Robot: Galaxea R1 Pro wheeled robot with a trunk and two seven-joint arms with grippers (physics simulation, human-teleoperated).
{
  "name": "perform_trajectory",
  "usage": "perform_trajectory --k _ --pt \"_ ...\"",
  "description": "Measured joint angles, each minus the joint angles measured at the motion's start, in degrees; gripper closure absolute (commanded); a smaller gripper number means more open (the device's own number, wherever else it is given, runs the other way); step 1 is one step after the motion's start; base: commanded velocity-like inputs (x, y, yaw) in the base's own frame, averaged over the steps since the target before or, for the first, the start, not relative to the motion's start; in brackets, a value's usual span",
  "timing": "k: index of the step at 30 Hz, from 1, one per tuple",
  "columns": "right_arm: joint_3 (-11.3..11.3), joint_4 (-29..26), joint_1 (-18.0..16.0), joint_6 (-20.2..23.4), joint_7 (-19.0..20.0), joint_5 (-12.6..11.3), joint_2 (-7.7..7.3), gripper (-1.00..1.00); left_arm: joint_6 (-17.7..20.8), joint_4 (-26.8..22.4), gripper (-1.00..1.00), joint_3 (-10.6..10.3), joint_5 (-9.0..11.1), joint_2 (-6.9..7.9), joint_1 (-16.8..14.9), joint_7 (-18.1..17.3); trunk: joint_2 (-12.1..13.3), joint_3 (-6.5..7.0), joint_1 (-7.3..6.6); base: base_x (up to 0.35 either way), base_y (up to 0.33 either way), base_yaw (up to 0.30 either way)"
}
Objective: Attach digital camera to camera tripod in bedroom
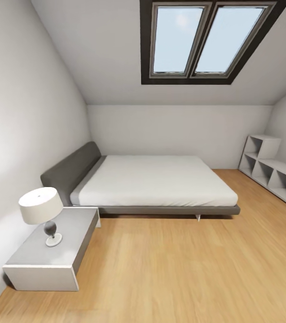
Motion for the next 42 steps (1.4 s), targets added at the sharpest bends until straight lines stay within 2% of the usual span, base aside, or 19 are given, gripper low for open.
perform_trajectory --k 14,42 --pt "-0.1 0.0 0.0 -0.1 0.1 -0.2 0.22 -1.0 0.0 0.0 -1.0 0.0 -0.2 -0.01 0.0 0.0 0.0 0.24 0.0 0.0 0.267 -0.093" --pt "-0.7 0.1 0.0 -0.4 0.0 -0.6 0.35 -1.0 0.1 0.0 -1.0 0.3 0.4 0.2 0.0 0.2 0.0 1.19 0.0 0.0 0.011 -0.265"
